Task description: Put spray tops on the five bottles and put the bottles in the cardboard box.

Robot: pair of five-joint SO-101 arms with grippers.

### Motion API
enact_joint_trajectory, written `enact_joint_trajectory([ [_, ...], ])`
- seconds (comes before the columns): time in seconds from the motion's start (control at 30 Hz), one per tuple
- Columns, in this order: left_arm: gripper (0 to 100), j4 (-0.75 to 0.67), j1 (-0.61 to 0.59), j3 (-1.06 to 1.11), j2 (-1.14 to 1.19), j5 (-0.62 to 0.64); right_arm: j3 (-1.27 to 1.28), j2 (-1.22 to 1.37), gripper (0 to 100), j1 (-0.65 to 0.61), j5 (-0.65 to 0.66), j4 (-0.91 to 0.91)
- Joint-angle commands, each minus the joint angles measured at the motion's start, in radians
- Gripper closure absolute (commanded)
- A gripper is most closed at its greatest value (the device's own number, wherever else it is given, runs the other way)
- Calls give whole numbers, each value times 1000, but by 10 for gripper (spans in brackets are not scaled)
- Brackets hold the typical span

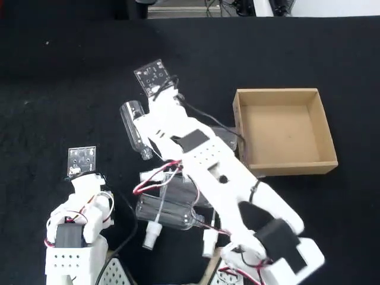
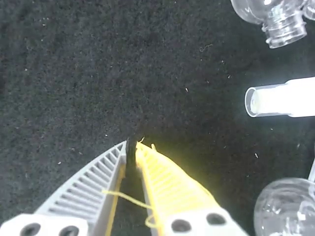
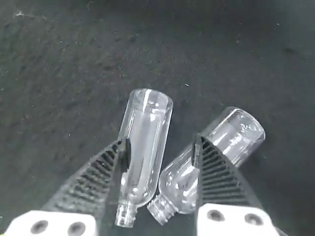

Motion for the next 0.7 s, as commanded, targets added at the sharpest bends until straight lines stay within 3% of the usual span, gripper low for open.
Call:
enact_joint_trajectory([
  [0.0,970,5,12,24,-8,-2,-111,38,819,-15,-11,2],
  [0.27,970,5,-21,24,-8,-8,-240,205,819,-40,-11,15],
  [0.57,969,5,-420,24,-8,-6,-397,423,818,-89,-11,17],
  [0.67,968,5,-479,24,-8,-2,-458,487,817,-72,-11,44],
])
